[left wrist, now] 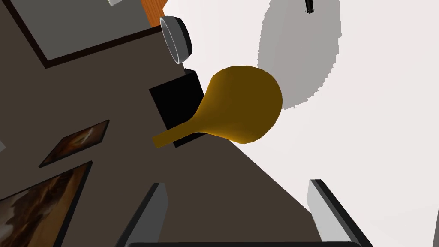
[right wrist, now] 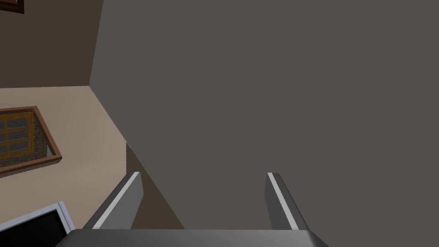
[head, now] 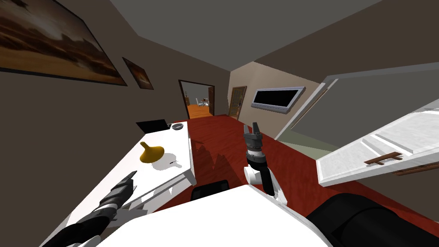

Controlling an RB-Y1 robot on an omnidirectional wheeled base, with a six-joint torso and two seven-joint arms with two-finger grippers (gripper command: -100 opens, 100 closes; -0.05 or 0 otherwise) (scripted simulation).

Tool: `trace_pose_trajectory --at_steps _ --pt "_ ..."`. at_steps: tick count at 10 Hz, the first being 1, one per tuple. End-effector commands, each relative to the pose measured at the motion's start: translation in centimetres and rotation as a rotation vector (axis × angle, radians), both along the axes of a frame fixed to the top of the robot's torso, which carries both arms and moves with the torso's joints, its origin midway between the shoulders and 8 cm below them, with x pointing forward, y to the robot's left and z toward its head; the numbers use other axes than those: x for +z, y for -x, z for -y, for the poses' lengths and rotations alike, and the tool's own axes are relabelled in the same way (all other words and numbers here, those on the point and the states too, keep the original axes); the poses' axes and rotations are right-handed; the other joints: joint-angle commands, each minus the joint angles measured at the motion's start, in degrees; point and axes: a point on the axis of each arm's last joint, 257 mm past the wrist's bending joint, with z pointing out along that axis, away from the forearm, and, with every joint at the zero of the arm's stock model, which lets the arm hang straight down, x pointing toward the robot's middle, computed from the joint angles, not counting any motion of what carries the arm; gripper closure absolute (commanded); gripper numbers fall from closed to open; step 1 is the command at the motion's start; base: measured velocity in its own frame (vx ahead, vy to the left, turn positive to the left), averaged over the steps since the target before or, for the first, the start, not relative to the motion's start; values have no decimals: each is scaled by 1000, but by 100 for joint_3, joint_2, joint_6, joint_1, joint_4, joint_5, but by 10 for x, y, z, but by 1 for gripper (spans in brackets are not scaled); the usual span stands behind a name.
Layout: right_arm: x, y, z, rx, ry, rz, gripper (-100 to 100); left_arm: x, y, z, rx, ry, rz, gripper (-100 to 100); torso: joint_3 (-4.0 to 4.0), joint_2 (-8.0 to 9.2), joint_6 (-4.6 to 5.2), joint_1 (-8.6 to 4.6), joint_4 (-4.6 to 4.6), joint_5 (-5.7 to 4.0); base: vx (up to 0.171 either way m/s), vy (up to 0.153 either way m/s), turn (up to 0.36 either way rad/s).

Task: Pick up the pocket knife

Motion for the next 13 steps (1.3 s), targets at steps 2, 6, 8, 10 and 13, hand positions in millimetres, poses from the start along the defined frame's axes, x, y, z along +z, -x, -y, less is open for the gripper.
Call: trace_pose_trajectory --at_steps 2,6,8,10,13 --pt "0 0 0 0 0 0 0 -26 16 -14 31 25 -89 -100 -3 -6 3 -2 -1 0 49 -39 -100" --pt "0 0 0 0 0 0 0 -53 37 -28 63 60 -188 -100 -4 -8 0 -5 -1 -1 39 -32 -48" --pt "0 0 0 0 0 0 0 -76 59 -40 94 93 -271 -100 -5 -10 2 -2 -2 0 62 -37 -107" --pt "0 0 0 0 0 0 0 -96 81 -50 127 129 -353 -100 -9 -17 3 -8 -3 -1 78 -44 -96" --pt "0 0 0 0 0 0 0 -114 103 -59 160 168 -428 -100 -11 -17 -1 4 -4 1 67 -17 -58"
